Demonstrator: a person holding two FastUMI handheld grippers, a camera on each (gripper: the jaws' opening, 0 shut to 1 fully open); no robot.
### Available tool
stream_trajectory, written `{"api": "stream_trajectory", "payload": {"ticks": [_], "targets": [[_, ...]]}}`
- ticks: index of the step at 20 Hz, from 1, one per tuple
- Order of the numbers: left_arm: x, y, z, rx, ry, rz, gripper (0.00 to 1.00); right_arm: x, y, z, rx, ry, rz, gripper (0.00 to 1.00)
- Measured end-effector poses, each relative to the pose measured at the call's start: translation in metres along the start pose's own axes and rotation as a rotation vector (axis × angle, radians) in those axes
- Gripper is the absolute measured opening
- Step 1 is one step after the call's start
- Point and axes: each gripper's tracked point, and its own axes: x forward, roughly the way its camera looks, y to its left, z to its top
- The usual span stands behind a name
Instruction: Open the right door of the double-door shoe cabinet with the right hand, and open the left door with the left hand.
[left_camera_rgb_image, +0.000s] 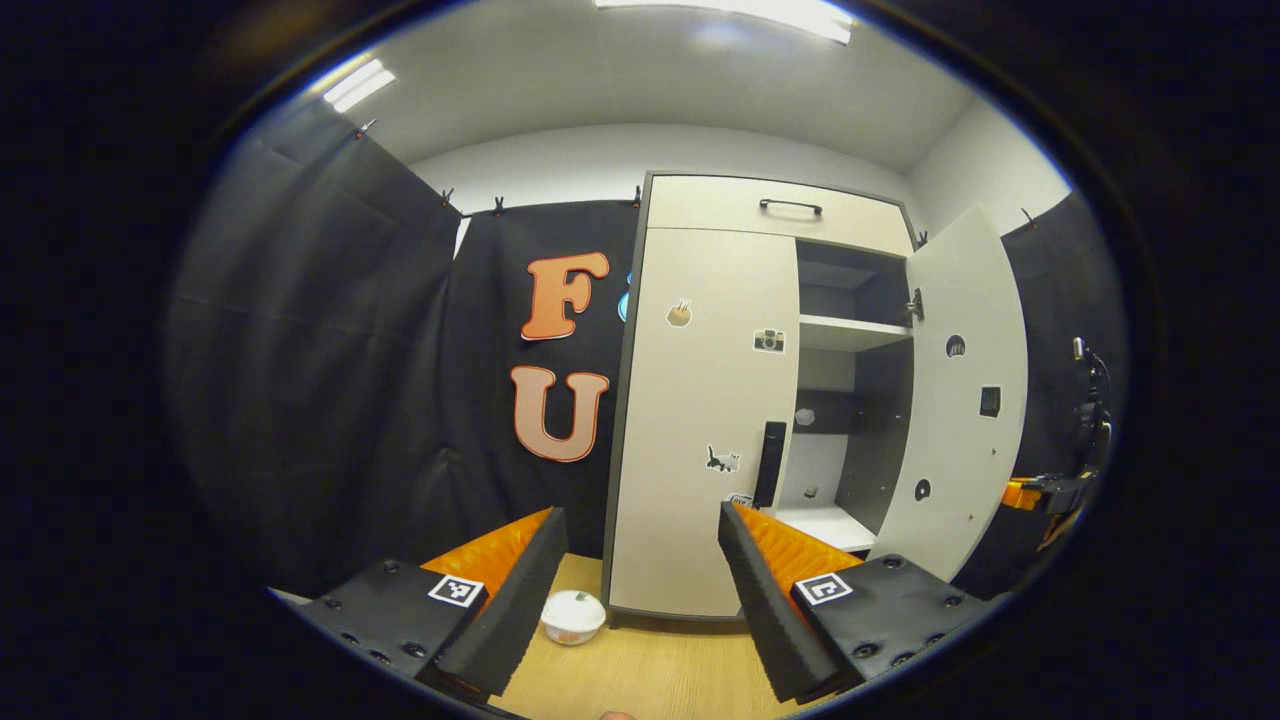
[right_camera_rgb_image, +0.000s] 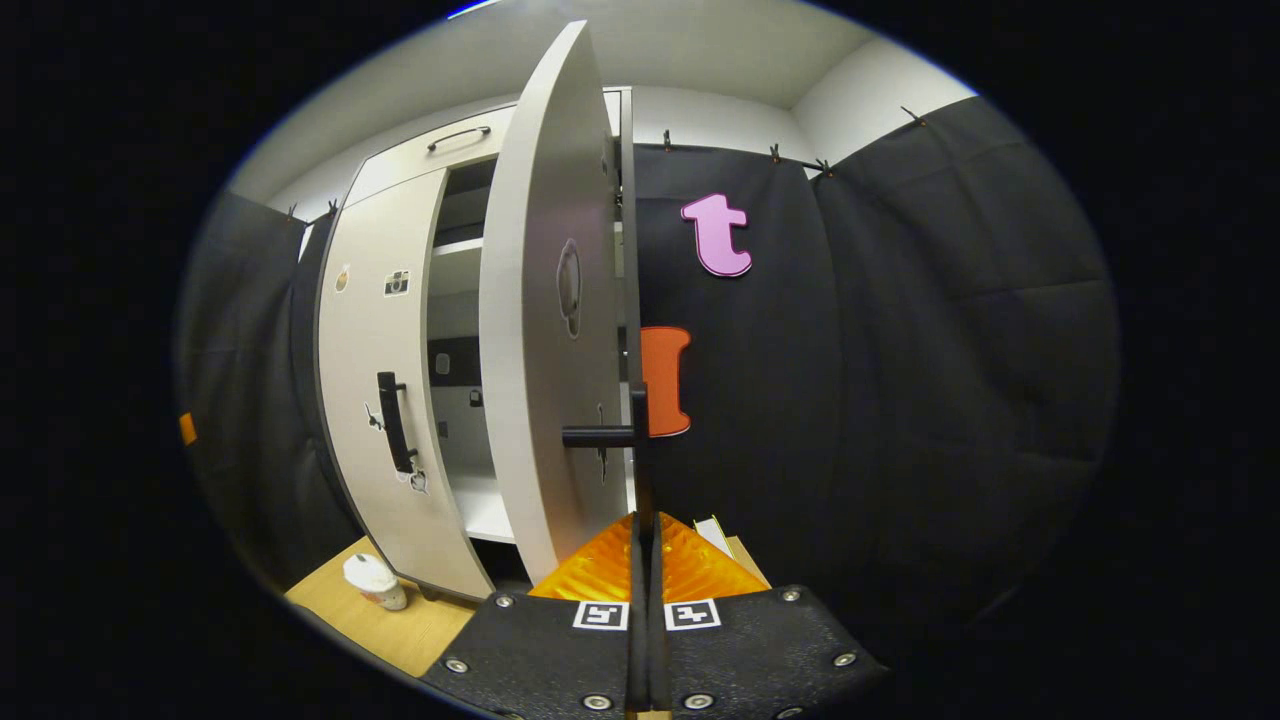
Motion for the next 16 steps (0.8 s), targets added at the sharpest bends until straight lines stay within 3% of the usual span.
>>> {"api": "stream_trajectory", "payload": {"ticks": [6,9,10,12,13,14,15,16], "targets": [[-0.002,-0.021,-0.002,0.01,0.008,-0.001,0.97,-0.01,0.009,-0.002,0.042,0.011,0.099,0.0],[0.006,-0.037,-0.008,0.019,0.017,-0.012,0.97,-0.011,-0.006,0.0,0.023,-0.009,0.061,0.04],[0.01,-0.043,-0.009,0.016,0.022,-0.016,0.97,-0.012,-0.013,0.0,0.014,-0.016,0.039,0.01],[0.02,-0.057,-0.011,0.003,0.023,-0.039,0.98,-0.012,-0.026,-0.001,-0.008,-0.018,-0.008,0.12],[0.025,-0.066,-0.01,-0.001,0.018,-0.051,0.97,-0.014,-0.033,-0.002,-0.02,-0.016,-0.029,0.29],[0.032,-0.075,-0.009,-0.002,0.014,-0.064,0.97,-0.015,-0.039,-0.003,-0.03,-0.015,-0.045,0.36],[0.042,-0.083,-0.009,0.004,0.01,-0.078,0.96,-0.016,-0.044,-0.003,-0.035,-0.015,-0.058,0.36],[0.051,-0.09,-0.007,0.018,0.0,-0.079,0.97,-0.015,-0.047,-0.003,-0.034,-0.017,-0.066,0.48]]}}
